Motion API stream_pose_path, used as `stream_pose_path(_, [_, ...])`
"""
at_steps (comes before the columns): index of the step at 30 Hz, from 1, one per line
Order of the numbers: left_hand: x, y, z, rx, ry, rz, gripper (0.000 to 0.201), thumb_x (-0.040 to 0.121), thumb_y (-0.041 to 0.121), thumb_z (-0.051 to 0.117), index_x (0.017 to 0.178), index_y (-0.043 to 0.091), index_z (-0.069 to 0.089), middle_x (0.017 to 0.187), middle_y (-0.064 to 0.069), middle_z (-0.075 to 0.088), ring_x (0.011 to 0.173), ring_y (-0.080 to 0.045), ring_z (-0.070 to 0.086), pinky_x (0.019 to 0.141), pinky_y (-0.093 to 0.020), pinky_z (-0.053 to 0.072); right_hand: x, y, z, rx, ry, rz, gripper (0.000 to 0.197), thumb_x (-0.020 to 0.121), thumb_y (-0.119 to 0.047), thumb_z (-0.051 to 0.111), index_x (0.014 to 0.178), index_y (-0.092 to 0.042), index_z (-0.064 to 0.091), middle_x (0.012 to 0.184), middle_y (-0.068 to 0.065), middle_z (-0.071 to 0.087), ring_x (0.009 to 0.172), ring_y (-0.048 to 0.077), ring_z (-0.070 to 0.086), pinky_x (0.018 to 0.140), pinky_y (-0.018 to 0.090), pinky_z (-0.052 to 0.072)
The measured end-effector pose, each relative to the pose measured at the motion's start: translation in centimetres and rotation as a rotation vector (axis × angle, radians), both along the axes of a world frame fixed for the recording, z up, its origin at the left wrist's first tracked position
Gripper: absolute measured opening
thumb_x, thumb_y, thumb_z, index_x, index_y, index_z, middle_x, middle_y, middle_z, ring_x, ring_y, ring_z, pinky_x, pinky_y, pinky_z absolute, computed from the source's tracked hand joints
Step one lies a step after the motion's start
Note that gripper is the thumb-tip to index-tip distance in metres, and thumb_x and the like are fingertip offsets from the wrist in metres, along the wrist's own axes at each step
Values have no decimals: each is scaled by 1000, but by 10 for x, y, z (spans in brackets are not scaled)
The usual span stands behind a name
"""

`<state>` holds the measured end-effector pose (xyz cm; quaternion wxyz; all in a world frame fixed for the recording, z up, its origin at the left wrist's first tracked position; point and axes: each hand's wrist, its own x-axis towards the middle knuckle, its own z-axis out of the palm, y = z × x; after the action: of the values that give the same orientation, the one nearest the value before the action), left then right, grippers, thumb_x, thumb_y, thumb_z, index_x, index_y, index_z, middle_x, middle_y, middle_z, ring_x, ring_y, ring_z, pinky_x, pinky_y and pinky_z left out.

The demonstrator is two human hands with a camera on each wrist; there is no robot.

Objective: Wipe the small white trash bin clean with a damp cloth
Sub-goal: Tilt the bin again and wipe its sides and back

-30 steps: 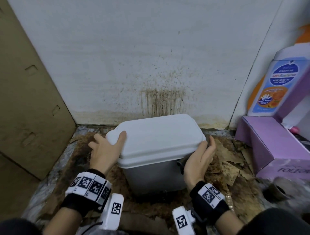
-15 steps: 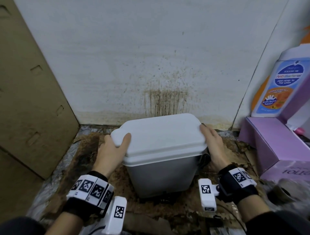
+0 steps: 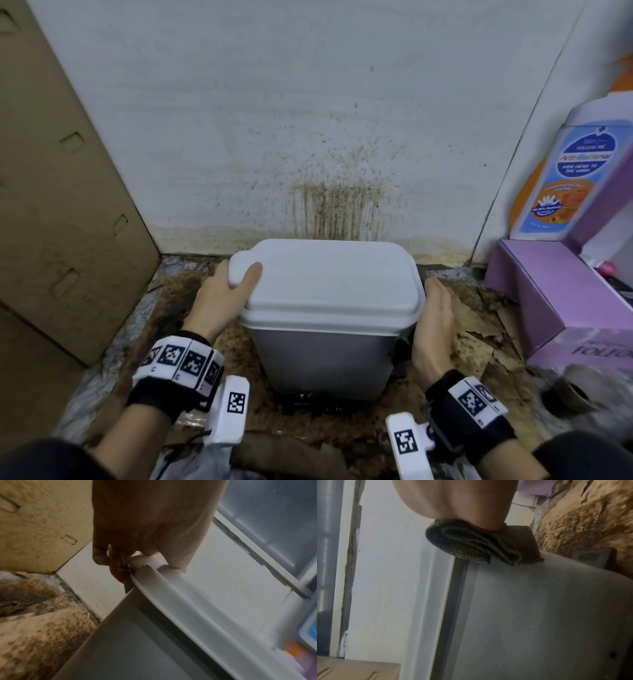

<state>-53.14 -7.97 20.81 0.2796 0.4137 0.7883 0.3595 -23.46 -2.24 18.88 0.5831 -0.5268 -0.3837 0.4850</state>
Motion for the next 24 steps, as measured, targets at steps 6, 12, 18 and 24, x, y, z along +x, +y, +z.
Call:
stream_pose_path(6, [29,-2,13,51,591,149,63,99,56,46,147,16,42,146,-17,44,135,-36,37,109,-51,28,-6,-1,-2,-26,28,-8,39,108,-21,42,147,-23,52,112,-24,55,105,0,57,72,11,43])
stream_pose_path(12, [86,10,25,378,556,-287,45,102,45,49,142,22,55,150,3,49,140,-18,39,117,-40,29,-26,-13,8,14,63,21,38,107,-28,42,143,-34,54,129,-11,63,121,13,59,93,32,50])
stream_pose_path(18, [113,22,44,397,509,-437,51,103,51,43,144,22,50,151,6,45,141,-12,37,118,-36,28,-59,-31,19,91,87,159,40,113,-36,36,150,-37,47,134,-23,59,120,-3,59,102,33,52])
stream_pose_path(24, [85,20,45,345,657,-362,61,98,59,41,145,21,43,149,5,43,137,-15,39,110,-33,31,-77,-23,24,68,232,282,37,114,-28,37,145,-32,57,137,-17,66,126,4,62,111,38,50])
